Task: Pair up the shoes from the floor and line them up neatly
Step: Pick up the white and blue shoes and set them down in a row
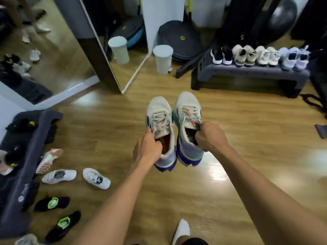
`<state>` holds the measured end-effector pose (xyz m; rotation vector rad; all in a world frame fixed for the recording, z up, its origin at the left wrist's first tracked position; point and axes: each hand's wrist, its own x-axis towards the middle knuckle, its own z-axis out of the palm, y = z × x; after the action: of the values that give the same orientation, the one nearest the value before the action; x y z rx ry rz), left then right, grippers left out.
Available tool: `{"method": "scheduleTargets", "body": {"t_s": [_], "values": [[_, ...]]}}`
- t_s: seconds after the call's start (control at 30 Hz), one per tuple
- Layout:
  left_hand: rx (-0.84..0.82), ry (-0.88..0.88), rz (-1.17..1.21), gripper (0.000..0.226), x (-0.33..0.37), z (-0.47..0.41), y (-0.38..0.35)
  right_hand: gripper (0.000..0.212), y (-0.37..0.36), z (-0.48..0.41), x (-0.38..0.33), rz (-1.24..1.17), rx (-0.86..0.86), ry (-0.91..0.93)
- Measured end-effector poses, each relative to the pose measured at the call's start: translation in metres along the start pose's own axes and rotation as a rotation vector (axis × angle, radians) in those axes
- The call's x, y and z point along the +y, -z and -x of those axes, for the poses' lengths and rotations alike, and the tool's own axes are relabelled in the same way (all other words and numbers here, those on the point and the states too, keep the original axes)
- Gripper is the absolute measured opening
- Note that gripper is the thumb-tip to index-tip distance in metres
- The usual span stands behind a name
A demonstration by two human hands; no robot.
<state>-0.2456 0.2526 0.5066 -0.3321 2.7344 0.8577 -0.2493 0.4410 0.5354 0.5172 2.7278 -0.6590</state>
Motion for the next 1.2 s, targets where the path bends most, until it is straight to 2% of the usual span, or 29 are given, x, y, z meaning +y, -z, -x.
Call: {"method": "scheduleTargets", "body": {"t_s": [0.17, 0.43, 0.67, 0.8, 1.2], "values": [[-0.06, -0.105, -0.029, 0.055, 0.094, -0.043, -0.054, 0.017, 0.051, -0.062, 0.074, -0.068, 0.035, -0.142], [-0.198, -0.25, -0.098, 0.052, 0.211, -0.147, -0.119, 0.023, 0.105, -0.165, 0.134, -0.16, 0.054, -0.305], [-0.305, -0.301, -0.095, 0.058, 0.325, -0.23, -0.179, 0.024, 0.163, -0.272, 0.195, -0.151, 0.061, -0.442], [-0.321, -0.309, -0.111, 0.057, 0.379, -0.28, -0.225, 0.023, 0.181, -0.347, 0.238, -0.164, 0.041, -0.447], [-0.372, -0.046, -0.094, 0.061, 0.461, -0.444, -0.31, 0.033, 0.193, -0.585, 0.275, -0.094, -0.137, -0.326]]}}
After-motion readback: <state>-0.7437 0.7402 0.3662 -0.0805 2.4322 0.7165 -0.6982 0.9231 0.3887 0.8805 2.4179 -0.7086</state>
